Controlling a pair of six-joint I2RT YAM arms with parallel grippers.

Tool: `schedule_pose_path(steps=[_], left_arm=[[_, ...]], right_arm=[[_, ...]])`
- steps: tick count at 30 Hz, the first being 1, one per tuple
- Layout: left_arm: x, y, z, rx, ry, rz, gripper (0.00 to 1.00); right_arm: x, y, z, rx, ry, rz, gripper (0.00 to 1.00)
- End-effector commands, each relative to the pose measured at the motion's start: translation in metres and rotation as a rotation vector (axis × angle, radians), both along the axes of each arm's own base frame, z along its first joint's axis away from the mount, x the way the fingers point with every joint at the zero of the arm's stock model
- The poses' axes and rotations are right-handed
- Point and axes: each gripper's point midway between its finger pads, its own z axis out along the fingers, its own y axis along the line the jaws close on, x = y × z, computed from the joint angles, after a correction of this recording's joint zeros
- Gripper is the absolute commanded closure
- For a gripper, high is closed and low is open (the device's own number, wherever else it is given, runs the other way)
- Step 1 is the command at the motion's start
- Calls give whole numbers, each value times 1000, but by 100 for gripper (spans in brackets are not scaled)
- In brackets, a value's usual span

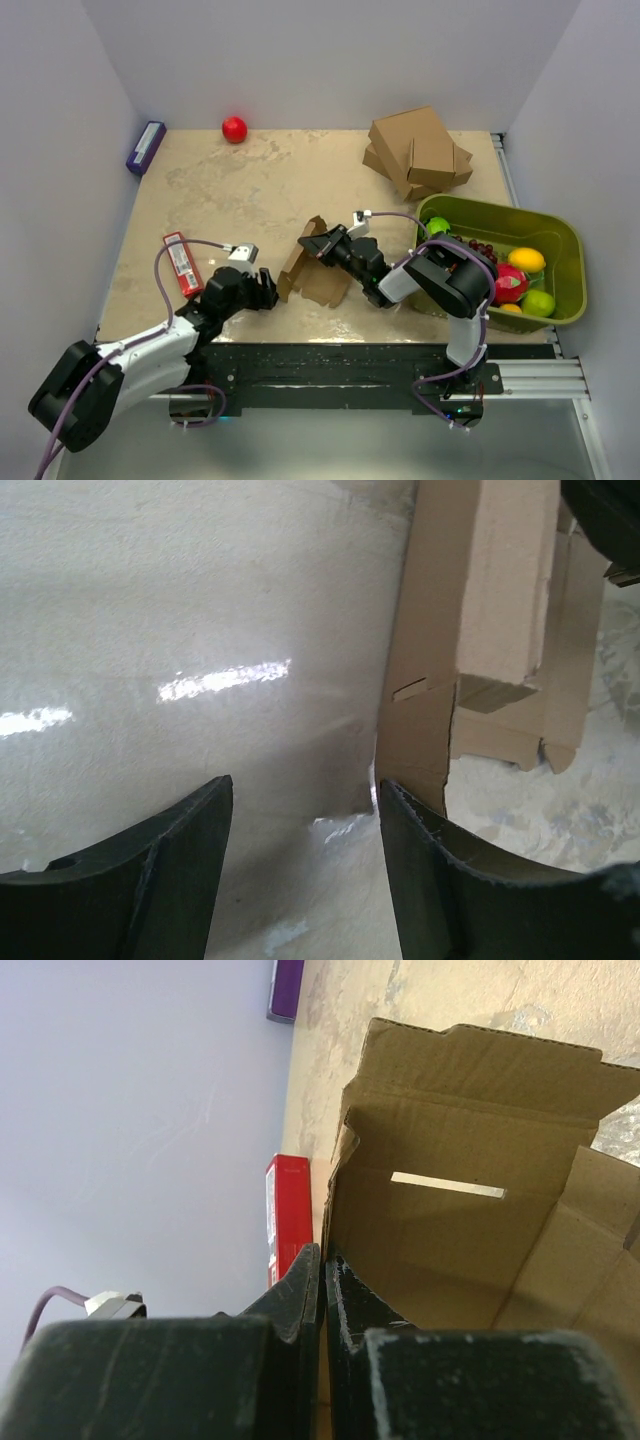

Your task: Fold the paper box

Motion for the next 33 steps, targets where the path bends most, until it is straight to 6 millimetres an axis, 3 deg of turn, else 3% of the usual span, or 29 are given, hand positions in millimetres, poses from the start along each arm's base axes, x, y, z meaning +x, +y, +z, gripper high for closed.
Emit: schedule_pose_path(steps=[1, 11, 25, 33], left_arm=[[15, -27, 28, -115, -124, -55, 36], [18, -44, 35, -150, -170, -84, 39], [33, -46, 36, -91, -244, 16, 41], [35, -58, 39, -128, -276, 41, 36]], right_arm=[[2, -5, 1, 9, -20, -17, 100], [-1, -8, -6, 6, -10, -24, 100], [-1, -21, -15, 17, 32, -84, 100], [-3, -23, -20, 31, 64, -112, 100]])
